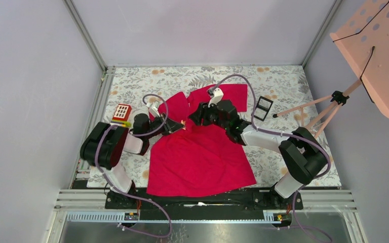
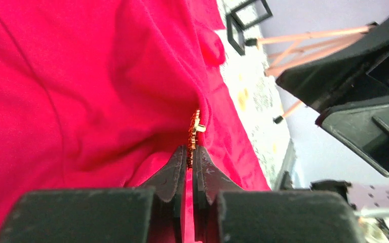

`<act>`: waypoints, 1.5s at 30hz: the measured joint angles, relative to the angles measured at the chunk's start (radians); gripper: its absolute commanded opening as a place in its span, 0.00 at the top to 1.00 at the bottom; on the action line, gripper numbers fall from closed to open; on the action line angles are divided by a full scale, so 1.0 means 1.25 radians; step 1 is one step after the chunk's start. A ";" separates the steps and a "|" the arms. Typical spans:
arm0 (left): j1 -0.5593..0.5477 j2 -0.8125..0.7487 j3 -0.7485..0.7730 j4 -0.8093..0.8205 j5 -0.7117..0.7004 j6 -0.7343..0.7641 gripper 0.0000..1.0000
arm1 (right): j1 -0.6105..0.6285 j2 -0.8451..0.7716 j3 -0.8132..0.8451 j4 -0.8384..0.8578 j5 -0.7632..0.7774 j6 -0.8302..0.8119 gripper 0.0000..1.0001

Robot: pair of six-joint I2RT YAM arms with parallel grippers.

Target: Pin the brooch onto the clothing

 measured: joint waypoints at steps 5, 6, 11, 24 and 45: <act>-0.038 -0.188 0.021 -0.279 -0.157 0.173 0.55 | -0.014 -0.063 -0.017 -0.057 0.013 0.000 0.40; -0.055 -0.217 0.038 -0.340 -0.190 0.204 0.46 | -0.017 -0.075 -0.022 -0.068 0.015 0.000 0.39; -0.092 -0.309 0.092 -0.532 -0.294 0.300 0.23 | -0.037 -0.162 -0.056 -0.154 0.036 -0.001 0.37; -0.067 -0.504 0.238 -0.970 -0.546 0.319 0.07 | -0.043 -0.401 -0.071 -0.483 0.097 -0.013 0.34; 0.030 -0.070 0.575 -1.277 -0.754 0.336 0.40 | -0.134 -0.323 0.029 -0.666 0.089 -0.049 0.32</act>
